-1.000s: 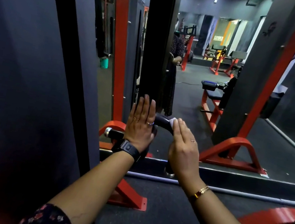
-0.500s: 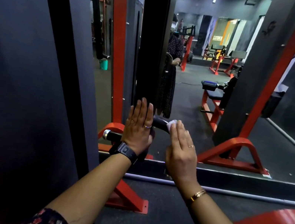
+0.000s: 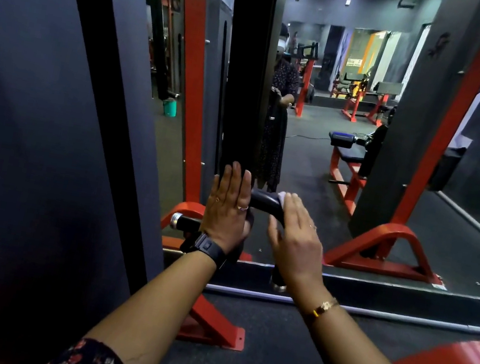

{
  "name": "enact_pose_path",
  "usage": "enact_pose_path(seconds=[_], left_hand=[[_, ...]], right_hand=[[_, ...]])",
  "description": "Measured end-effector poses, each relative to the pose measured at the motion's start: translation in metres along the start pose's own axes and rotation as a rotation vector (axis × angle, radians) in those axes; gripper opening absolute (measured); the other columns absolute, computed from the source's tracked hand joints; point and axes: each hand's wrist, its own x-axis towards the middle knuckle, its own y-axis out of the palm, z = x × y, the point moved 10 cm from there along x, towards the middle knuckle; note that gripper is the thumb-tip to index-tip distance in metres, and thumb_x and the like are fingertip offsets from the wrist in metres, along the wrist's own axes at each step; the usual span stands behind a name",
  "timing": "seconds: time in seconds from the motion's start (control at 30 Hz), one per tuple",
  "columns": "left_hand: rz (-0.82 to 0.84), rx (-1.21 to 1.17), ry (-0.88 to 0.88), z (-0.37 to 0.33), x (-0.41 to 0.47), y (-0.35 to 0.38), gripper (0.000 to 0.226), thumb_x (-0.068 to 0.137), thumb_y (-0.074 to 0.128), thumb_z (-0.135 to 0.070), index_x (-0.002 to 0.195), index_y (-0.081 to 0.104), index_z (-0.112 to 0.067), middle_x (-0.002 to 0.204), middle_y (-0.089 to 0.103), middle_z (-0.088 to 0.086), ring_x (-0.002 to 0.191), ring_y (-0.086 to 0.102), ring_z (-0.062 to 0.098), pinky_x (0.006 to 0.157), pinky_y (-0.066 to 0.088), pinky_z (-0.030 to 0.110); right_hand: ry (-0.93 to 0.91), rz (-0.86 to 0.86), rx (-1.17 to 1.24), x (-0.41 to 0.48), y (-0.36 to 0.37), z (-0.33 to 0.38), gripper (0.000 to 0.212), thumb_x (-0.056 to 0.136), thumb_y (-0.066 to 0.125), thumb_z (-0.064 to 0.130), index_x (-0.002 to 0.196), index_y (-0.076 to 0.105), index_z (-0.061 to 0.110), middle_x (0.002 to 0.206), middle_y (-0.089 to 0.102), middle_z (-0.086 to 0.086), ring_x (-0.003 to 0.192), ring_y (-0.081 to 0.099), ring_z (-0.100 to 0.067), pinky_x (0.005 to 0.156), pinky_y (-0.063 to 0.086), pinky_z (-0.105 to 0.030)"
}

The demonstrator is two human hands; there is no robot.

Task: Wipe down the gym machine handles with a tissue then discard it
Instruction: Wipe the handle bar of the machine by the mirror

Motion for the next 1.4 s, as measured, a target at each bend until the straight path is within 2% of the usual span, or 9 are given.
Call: enact_pose_path(seconds=[0.3, 0.47, 0.57, 0.73, 0.83, 1.03, 1.17, 1.33, 1.4], left_hand=[[-0.04, 0.015, -0.027, 0.001, 0.002, -0.004, 0.087, 0.09, 0.043, -0.022, 0.152, -0.018, -0.015, 0.159, -0.025, 0.002, 0.148, -0.015, 0.017, 0.121, -0.005, 0.036], [0.027, 0.009, -0.011, 0.001, -0.001, 0.001, 0.115, 0.07, 0.064, -0.019, 0.152, -0.018, -0.016, 0.158, -0.027, 0.002, 0.147, -0.018, 0.018, 0.12, -0.01, 0.035], [0.041, 0.015, -0.03, 0.003, 0.001, 0.003, 0.128, 0.061, 0.072, -0.014, 0.151, -0.018, -0.015, 0.158, -0.028, 0.002, 0.147, -0.019, 0.018, 0.12, -0.011, 0.035], [-0.002, -0.015, -0.005, 0.001, 0.0, 0.0, 0.095, 0.083, 0.048, -0.021, 0.152, -0.017, -0.015, 0.159, -0.026, 0.001, 0.148, -0.017, 0.017, 0.12, -0.009, 0.034], [-0.025, -0.002, -0.003, 0.001, 0.002, -0.001, 0.085, 0.089, 0.04, -0.025, 0.152, -0.017, -0.015, 0.159, -0.026, 0.001, 0.148, -0.017, 0.017, 0.12, -0.008, 0.035], [0.01, -0.041, 0.014, 0.002, -0.001, 0.002, 0.095, 0.081, 0.046, -0.027, 0.152, -0.017, -0.015, 0.159, -0.026, 0.003, 0.148, -0.017, 0.019, 0.121, -0.007, 0.036], [0.006, -0.03, 0.016, 0.003, -0.002, 0.003, 0.096, 0.08, 0.046, -0.026, 0.152, -0.017, -0.014, 0.159, -0.026, 0.003, 0.148, -0.017, 0.019, 0.12, -0.005, 0.037], [-0.032, -0.043, 0.02, 0.003, -0.002, 0.0, 0.086, 0.088, 0.042, -0.023, 0.153, -0.014, -0.014, 0.16, -0.023, 0.003, 0.148, -0.014, 0.019, 0.12, -0.001, 0.039], [-0.032, -0.039, 0.018, 0.003, -0.002, -0.001, 0.086, 0.088, 0.042, -0.024, 0.153, -0.015, -0.014, 0.16, -0.023, 0.002, 0.148, -0.015, 0.018, 0.12, -0.002, 0.038]], right_hand=[[-0.319, 0.025, -0.171, 0.012, 0.015, 0.058, 0.042, 0.096, 0.031, 0.002, 0.133, 0.05, -0.006, 0.138, 0.05, -0.024, 0.13, 0.047, -0.034, 0.108, 0.038, -0.047], [-0.496, 0.018, -0.202, -0.021, 0.005, 0.032, 0.044, 0.103, 0.02, 0.0, 0.138, 0.047, -0.001, 0.148, 0.039, -0.015, 0.138, 0.036, -0.029, 0.114, 0.031, -0.044], [-0.465, -0.045, -0.219, -0.024, -0.003, 0.035, 0.047, 0.102, 0.015, -0.001, 0.137, 0.047, -0.002, 0.147, 0.04, -0.017, 0.137, 0.037, -0.03, 0.114, 0.031, -0.043], [-0.199, 0.003, -0.2, 0.025, 0.011, 0.048, 0.042, 0.088, 0.042, 0.006, 0.124, 0.059, -0.004, 0.125, 0.06, -0.023, 0.116, 0.06, -0.034, 0.101, 0.044, -0.043], [-0.125, 0.09, -0.161, 0.038, 0.02, 0.049, 0.046, 0.084, 0.035, 0.009, 0.119, 0.062, -0.003, 0.116, 0.065, -0.021, 0.104, 0.065, -0.032, 0.094, 0.051, -0.043], [-0.573, 0.04, -0.231, -0.017, 0.001, 0.038, 0.046, 0.103, 0.018, 0.003, 0.137, 0.049, 0.003, 0.146, 0.044, -0.012, 0.136, 0.04, -0.029, 0.11, 0.036, -0.046], [-0.428, -0.016, -0.172, -0.005, -0.004, 0.038, 0.045, 0.101, 0.022, 0.002, 0.13, 0.056, 0.002, 0.137, 0.053, -0.015, 0.129, 0.049, -0.03, 0.108, 0.037, -0.047], [-0.067, -0.007, -0.066, 0.046, 0.007, 0.049, 0.026, 0.081, 0.057, 0.008, 0.102, 0.071, 0.001, 0.095, 0.071, -0.016, 0.086, 0.069, -0.031, 0.097, 0.045, -0.052], [-0.097, 0.003, -0.085, 0.042, 0.012, 0.052, 0.031, 0.083, 0.053, 0.005, 0.108, 0.068, -0.002, 0.103, 0.069, -0.019, 0.094, 0.068, -0.033, 0.098, 0.045, -0.051]])
